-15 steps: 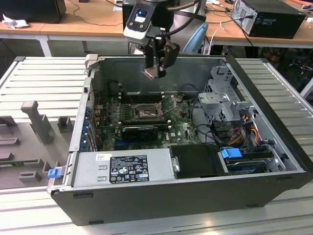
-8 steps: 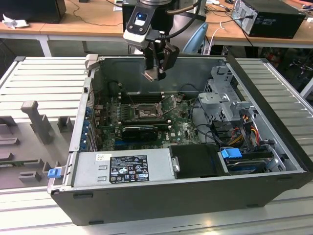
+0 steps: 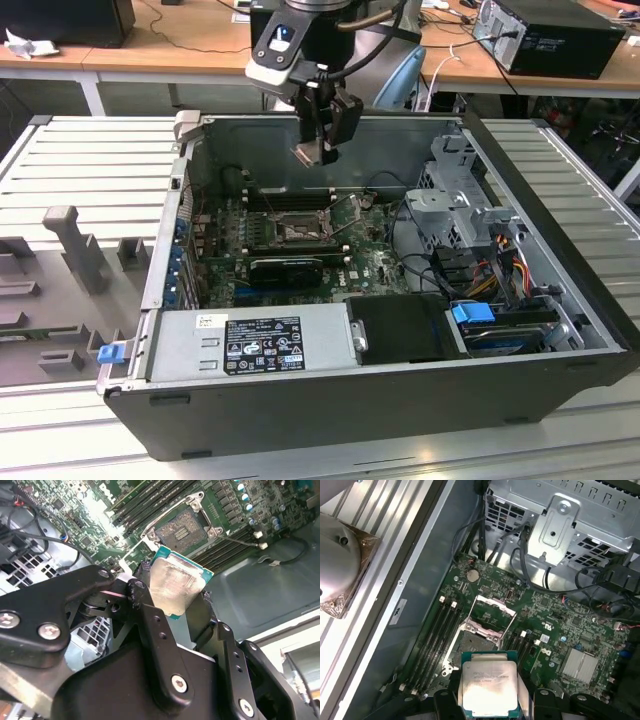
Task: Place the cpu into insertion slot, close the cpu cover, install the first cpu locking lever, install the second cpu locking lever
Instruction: 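Place the cpu into insertion slot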
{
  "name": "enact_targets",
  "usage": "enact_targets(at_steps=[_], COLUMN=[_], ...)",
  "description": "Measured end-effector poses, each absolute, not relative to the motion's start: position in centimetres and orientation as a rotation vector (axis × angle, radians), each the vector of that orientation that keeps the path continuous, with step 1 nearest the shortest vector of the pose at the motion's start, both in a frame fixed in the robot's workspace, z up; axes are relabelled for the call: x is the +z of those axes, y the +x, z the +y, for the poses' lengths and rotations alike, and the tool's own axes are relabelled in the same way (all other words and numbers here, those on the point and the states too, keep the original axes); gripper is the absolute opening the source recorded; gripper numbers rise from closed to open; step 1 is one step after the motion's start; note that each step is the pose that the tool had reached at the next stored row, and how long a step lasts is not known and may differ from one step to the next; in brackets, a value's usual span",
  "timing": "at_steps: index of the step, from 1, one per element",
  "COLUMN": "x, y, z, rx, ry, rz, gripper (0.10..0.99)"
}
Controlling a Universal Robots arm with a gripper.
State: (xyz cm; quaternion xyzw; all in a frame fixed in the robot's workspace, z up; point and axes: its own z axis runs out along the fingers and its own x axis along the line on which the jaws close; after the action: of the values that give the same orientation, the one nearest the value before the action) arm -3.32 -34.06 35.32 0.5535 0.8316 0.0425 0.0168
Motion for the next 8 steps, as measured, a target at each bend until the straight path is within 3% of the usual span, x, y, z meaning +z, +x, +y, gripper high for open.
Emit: enact_targets(at_steps=[8], x=[35.30], y=[-3.32], z=[-34.06], rx=[0.130], ry=[1.808], rz=[2.521], gripper=[0.525])
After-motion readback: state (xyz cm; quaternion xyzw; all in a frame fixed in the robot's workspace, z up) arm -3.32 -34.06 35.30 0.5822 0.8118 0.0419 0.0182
